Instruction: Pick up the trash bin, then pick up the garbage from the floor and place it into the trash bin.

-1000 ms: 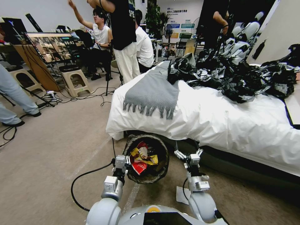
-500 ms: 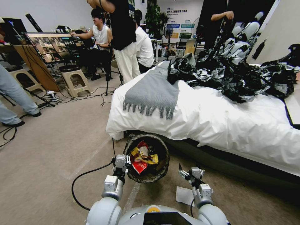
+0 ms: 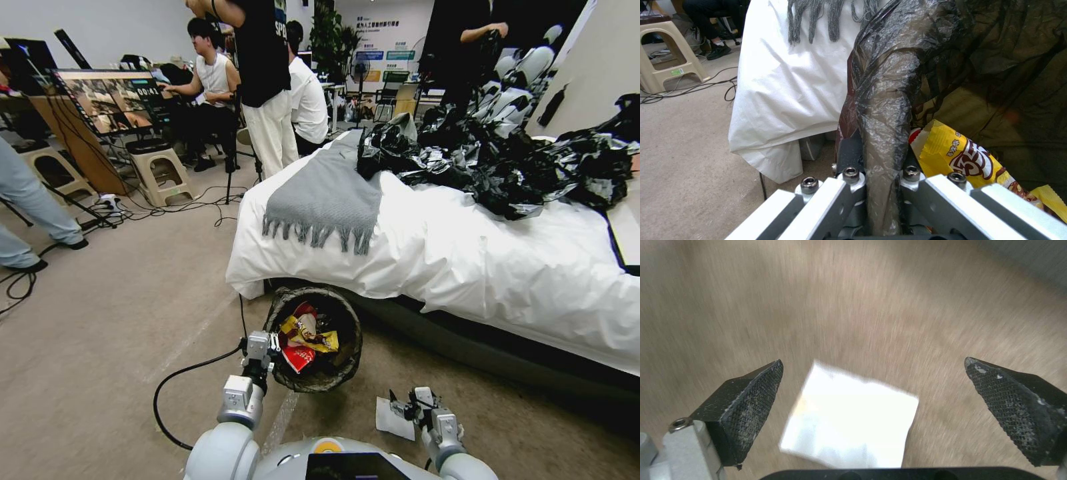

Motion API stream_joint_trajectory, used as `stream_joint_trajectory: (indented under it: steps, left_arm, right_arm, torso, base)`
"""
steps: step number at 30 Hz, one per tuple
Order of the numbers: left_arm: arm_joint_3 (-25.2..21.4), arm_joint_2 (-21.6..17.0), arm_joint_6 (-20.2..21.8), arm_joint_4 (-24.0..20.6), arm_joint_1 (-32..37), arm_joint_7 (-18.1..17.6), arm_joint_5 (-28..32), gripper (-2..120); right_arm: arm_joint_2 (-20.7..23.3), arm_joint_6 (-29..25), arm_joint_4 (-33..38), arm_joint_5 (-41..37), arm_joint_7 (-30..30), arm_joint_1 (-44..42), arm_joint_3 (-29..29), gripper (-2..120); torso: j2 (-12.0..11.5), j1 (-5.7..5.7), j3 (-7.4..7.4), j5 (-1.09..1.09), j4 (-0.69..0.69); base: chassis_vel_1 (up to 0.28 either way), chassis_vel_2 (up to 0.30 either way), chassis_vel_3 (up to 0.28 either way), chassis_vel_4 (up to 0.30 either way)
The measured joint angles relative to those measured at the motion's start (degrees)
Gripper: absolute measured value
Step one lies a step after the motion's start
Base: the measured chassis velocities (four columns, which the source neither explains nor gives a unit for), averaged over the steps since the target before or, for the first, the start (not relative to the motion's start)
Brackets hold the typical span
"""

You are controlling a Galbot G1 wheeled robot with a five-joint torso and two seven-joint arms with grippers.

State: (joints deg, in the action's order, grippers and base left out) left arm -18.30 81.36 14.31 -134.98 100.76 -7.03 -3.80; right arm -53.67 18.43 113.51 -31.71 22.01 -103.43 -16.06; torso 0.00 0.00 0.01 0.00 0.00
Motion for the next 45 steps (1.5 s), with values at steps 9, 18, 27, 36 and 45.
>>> stream_joint_trajectory:
  steps: [9, 18, 27, 36, 45]
  left_arm:
    - [0.1, 0.4, 0.0, 0.2, 0.3, 0.0, -0.2, 0]
    - [0.3, 0.5, 0.0, 0.3, 0.6, 0.1, -0.8, 0]
    - [0.2, 0.6, 0.0, 0.2, 1.1, 0.0, -1.1, 0]
    - [0.1, 0.7, -0.3, 0.2, 1.4, 0.0, -1.4, 0]
    - [0.0, 0.7, -0.4, 0.2, 1.4, 0.0, -1.4, 0]
  right_arm:
    - [0.8, 2.2, -4.7, -0.8, -3.8, 3.4, 0.9, 100]
    - [0.7, 2.1, -9.6, 0.4, -7.5, 6.4, 1.5, 100]
    - [-1.2, 2.5, -13.2, 1.4, -9.3, 9.3, 2.1, 100]
    - [-4.6, 1.6, -18.0, 2.9, -10.7, 11.6, 3.3, 100]
    - [-6.5, 0.6, -21.6, 4.4, -11.7, 11.8, 4.2, 100]
  torso:
    - [0.0, 0.0, 0.0, 0.0, 0.0]
    - [0.0, 0.0, 0.0, 0.0, 0.0]
    - [0.0, 0.0, 0.0, -0.01, 0.0]
    - [0.0, 0.0, 0.0, 0.0, 0.0]
    - [0.0, 0.0, 0.0, -0.01, 0.0]
  base:
    - [0.0, 0.0, 0.0, 0.0]
    - [0.0, 0.0, 0.0, 0.0]
    - [0.0, 0.0, 0.0, 0.0]
    - [0.0, 0.0, 0.0, 0.0]
    - [0.0, 0.0, 0.0, 0.0]
